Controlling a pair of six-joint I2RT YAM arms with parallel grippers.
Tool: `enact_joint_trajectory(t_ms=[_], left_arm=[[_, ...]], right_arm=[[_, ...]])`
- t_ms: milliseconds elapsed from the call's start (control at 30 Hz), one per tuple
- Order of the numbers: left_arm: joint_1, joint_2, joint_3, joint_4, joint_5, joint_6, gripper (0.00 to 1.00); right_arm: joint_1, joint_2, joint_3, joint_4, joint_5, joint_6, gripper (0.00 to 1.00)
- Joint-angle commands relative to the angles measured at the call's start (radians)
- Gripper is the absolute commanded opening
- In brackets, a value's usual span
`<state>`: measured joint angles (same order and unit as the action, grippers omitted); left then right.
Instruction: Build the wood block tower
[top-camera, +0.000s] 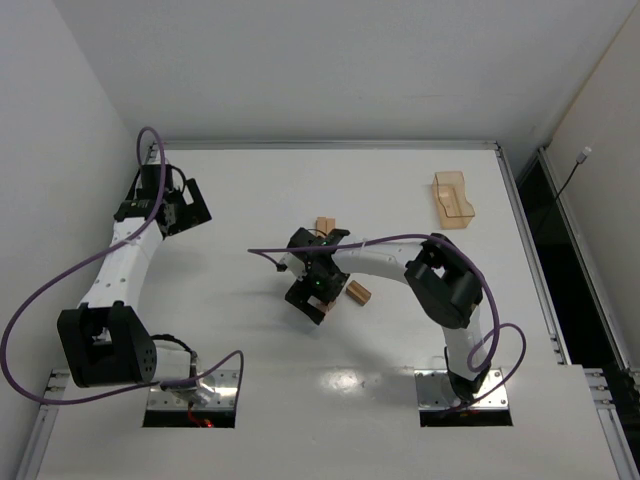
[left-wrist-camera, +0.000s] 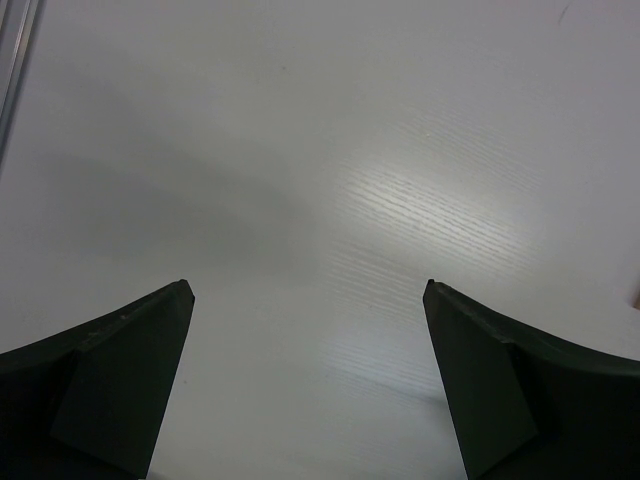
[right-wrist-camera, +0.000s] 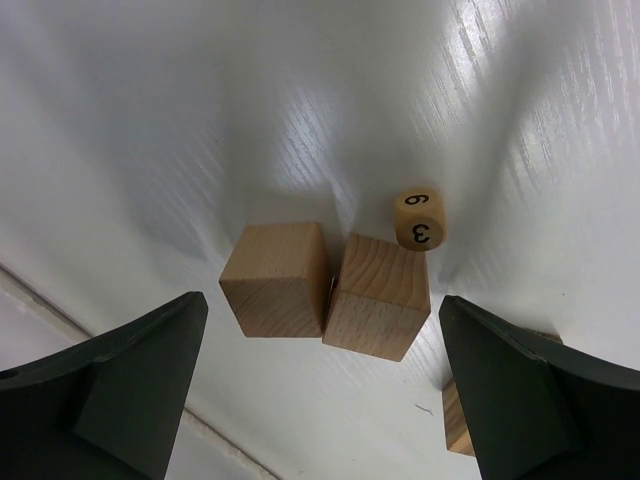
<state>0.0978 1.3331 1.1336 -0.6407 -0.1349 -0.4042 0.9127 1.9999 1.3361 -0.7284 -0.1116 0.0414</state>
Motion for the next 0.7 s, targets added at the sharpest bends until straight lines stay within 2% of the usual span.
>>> enact_joint_trajectory(t_ms=[0, 233, 300, 400, 533, 633, 667], left_arm=[[0.011, 0.006, 0.009, 0.024, 0.014, -0.001, 1.0], [0.011, 0.006, 0.009, 0.024, 0.014, -0.001, 1.0], [0.011, 0.006, 0.009, 0.033, 0.014, -0.001, 1.0], [0.011, 0.006, 0.009, 0.033, 0.014, -0.001, 1.0], [0.011, 0.015, 0.009, 0.033, 0.023, -0.001, 1.0], [0.011, 0.015, 0.0, 0.033, 0.023, -0.001, 1.0], [0.011, 0.015, 0.0, 0.033, 0.023, -0.001, 1.0]], right_arm=[[0.008, -0.001, 0.046, -0.005, -0.008, 0.006, 1.0], [0.008, 0.008, 0.055, -0.014, -0.019, 0.006, 1.0], [0.008, 0.017, 0.055, -0.014, -0.019, 0.006, 0.96], [0.008, 0.017, 0.064, -0.023, -0.028, 0.006, 0.89], [0.008, 0.026, 0.064, -0.023, -0.028, 0.006, 0.71], [0.008, 0.027, 0.064, -0.023, -0.037, 0.006, 0.62], [0.008, 0.027, 0.064, -0.023, -0.046, 0.006, 0.55]])
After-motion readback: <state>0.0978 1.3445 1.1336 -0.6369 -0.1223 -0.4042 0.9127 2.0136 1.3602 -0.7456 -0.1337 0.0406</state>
